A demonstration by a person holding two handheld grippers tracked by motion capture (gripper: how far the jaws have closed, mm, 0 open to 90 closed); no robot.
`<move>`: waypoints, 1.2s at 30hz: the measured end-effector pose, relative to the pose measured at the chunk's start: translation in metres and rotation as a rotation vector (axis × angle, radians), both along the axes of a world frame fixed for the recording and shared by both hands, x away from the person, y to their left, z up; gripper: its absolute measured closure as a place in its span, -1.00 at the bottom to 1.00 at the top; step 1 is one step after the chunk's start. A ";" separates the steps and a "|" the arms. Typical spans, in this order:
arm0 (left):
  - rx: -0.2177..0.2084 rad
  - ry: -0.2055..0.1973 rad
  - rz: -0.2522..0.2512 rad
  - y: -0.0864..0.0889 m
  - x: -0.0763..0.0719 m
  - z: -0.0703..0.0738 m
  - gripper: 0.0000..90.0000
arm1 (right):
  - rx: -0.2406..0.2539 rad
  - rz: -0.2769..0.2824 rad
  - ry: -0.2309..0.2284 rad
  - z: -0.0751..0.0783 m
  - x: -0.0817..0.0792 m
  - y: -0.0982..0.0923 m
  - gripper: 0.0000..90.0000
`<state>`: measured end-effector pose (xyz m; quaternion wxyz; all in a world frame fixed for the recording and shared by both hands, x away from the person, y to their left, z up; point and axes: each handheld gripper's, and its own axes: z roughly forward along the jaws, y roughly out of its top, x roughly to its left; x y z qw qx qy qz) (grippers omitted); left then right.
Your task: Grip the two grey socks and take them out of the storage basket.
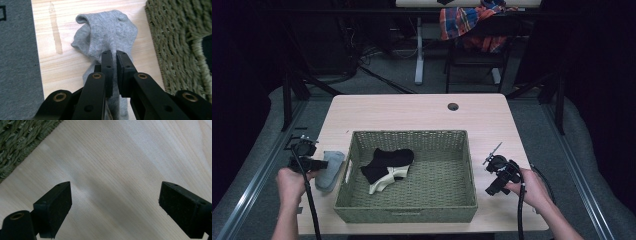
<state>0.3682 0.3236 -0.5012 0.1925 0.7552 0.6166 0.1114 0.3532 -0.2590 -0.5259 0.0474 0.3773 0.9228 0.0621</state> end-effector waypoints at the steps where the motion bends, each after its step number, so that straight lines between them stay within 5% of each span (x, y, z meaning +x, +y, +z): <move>1: 0.016 0.003 0.000 0.000 0.000 -0.001 0.89 | 0.000 -0.002 0.001 0.000 0.000 0.000 -0.76; 9: 0.007 0.024 0.005 0.001 0.002 -0.006 0.71 | 0.003 -0.003 -0.001 0.000 0.000 0.000 -0.76; 12: -0.010 0.013 0.008 -0.001 0.002 -0.002 0.35 | 0.001 0.000 -0.001 0.000 0.000 0.000 -0.76; 22: 0.051 -0.049 0.031 -0.009 -0.004 0.012 -0.63 | 0.000 -0.001 0.000 0.001 0.000 0.000 -0.76; 30: 0.049 -0.079 0.082 -0.004 -0.020 0.017 -0.92 | -0.004 -0.001 -0.007 0.003 0.000 -0.001 -0.76; 36: 0.062 -0.057 0.090 -0.003 -0.017 0.011 -1.00 | -0.005 -0.001 -0.011 0.003 0.000 -0.001 -0.76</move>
